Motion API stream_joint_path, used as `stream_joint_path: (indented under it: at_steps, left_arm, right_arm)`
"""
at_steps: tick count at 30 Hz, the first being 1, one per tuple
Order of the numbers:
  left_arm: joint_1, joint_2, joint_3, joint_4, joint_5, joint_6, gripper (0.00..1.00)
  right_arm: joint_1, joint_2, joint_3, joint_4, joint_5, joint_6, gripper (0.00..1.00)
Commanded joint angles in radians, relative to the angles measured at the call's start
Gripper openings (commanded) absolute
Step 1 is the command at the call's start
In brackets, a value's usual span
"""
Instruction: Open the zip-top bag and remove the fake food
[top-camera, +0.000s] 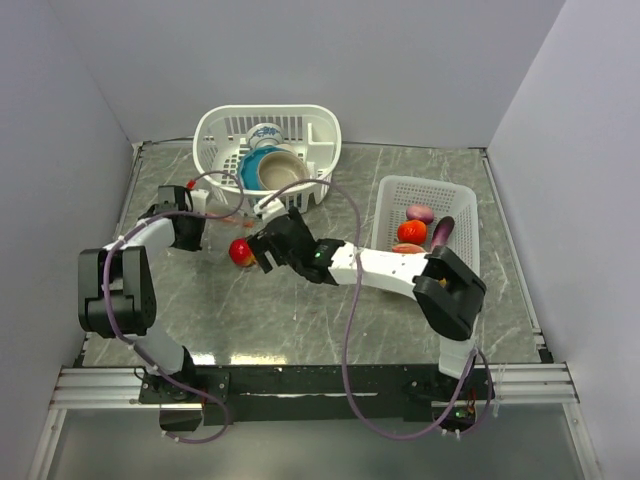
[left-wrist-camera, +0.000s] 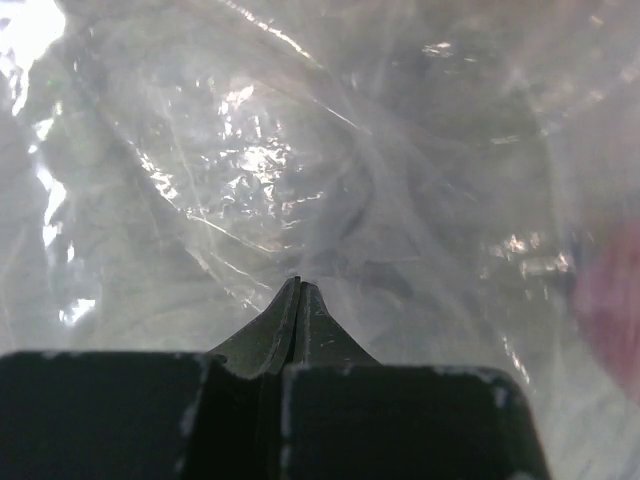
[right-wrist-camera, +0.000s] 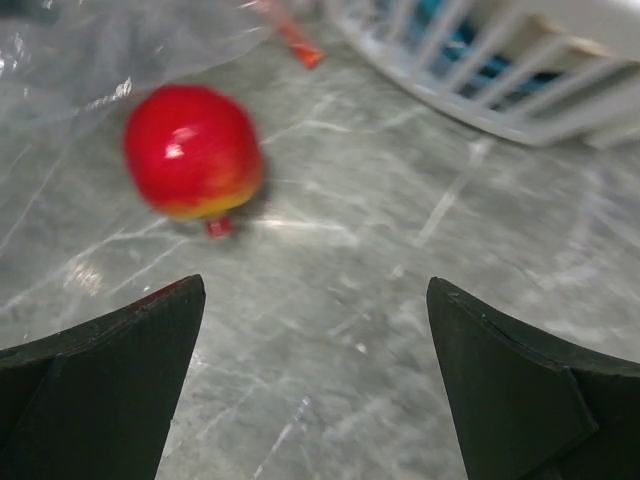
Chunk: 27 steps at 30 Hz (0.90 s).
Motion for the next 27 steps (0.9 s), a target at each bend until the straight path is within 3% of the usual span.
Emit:
stream_joint_path:
  at_steps: [1, 13, 27]
  left_arm:
    - [0.006, 0.035, -0.008, 0.047, -0.001, 0.001, 0.01]
    - [0.007, 0.043, -0.006, 0.038, 0.025, -0.002, 0.01]
    - [0.050, 0.041, 0.015, -0.023, 0.120, 0.004, 0.01]
  right_arm:
    - [0.004, 0.013, -0.033, 0.275, -0.181, -0.122, 1.00]
    - [-0.002, 0.299, 0.348, 0.051, -0.327, -0.133, 1.00]
    - [-0.045, 0.424, 0.474, -0.073, -0.342, -0.078, 1.00]
